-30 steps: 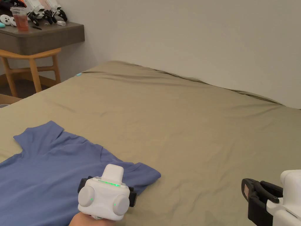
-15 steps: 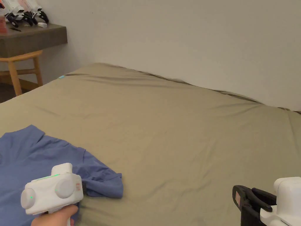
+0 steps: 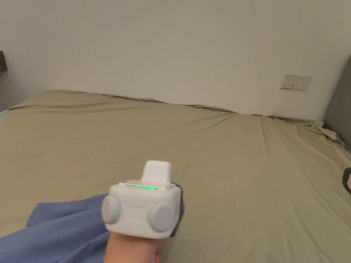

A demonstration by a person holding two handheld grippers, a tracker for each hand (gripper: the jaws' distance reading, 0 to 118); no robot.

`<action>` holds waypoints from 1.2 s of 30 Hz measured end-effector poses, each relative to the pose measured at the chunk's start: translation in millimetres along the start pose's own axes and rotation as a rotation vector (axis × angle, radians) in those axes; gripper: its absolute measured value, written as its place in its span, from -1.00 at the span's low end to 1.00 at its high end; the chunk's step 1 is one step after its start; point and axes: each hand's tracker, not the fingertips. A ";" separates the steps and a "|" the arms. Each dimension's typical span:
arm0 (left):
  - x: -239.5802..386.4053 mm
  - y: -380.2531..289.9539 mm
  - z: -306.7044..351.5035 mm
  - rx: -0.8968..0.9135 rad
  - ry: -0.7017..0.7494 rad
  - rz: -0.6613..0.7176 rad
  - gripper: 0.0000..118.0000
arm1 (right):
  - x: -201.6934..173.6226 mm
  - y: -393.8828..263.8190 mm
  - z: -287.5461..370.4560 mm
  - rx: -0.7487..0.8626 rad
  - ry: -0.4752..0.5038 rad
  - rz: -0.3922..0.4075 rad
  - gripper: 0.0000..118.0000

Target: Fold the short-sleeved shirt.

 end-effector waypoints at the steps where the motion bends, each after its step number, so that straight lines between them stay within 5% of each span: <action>1: 33.4 5.3 -14.4 -0.042 -0.044 -0.045 -0.86 | 13.5 4.3 11.5 0.004 -0.022 0.003 -0.94; 8: 209.4 -34.7 -80.7 -0.223 -0.251 -0.235 -0.86 | 73.3 22.1 75.5 0.052 -0.179 0.036 -0.94; 12: 278.6 -76.3 -91.9 -0.348 -0.387 -0.412 -0.86 | 84.7 16.0 91.6 0.054 -0.189 0.051 -0.94; 16: 285.8 -108.4 -107.6 -0.423 -0.353 -0.386 -0.81 | 84.2 6.9 91.6 0.042 -0.140 0.028 -0.94; 17: 280.3 -110.1 -112.1 -0.391 -0.376 -0.341 -0.46 | 83.9 5.1 90.1 0.038 -0.121 0.018 -0.94; 18: 271.9 -112.1 -116.2 -0.319 -0.441 -0.262 0.38 | 82.2 3.5 88.7 0.040 -0.102 0.003 -0.94; 19: 260.5 -115.6 -108.4 -0.284 -0.526 -0.166 1.00 | 81.5 2.0 86.7 0.048 -0.085 -0.014 -0.94; 20: 249.7 -107.1 -102.6 -0.281 -0.628 -0.125 1.00 | 81.2 1.2 84.1 0.051 -0.067 -0.026 -0.94; 24: 154.9 -49.2 -27.2 -0.033 -0.549 0.050 1.00 | 75.7 0.3 66.5 0.059 -0.017 -0.072 -0.94; 28: 36.0 -35.4 66.9 0.166 -0.126 0.110 1.00 | 65.5 -15.7 40.7 0.048 0.066 -0.100 -0.94; 29: 13.5 -40.0 92.4 0.164 0.000 0.106 0.95 | 60.4 -21.5 33.1 0.028 0.084 -0.098 -0.94; 30: -6.4 -46.9 120.7 0.150 0.152 0.095 0.65 | 55.4 -30.3 25.9 0.002 0.101 -0.093 -0.94; 31: -17.5 -56.7 143.1 0.140 0.275 0.078 -0.66 | 49.3 -39.0 17.2 -0.029 0.117 -0.088 -0.94; 32: -28.6 -65.8 159.0 0.094 0.357 0.060 -1.00 | 44.0 -46.4 9.7 -0.055 0.129 -0.087 -0.94; 33: -39.0 -79.2 171.5 0.027 0.436 0.094 -1.00 | 38.6 -54.5 1.9 -0.086 0.143 -0.094 -0.94; 36: -76.5 -134.8 156.9 -0.054 0.272 0.350 -1.00 | 26.0 -73.9 -17.9 -0.160 0.198 -0.136 -0.94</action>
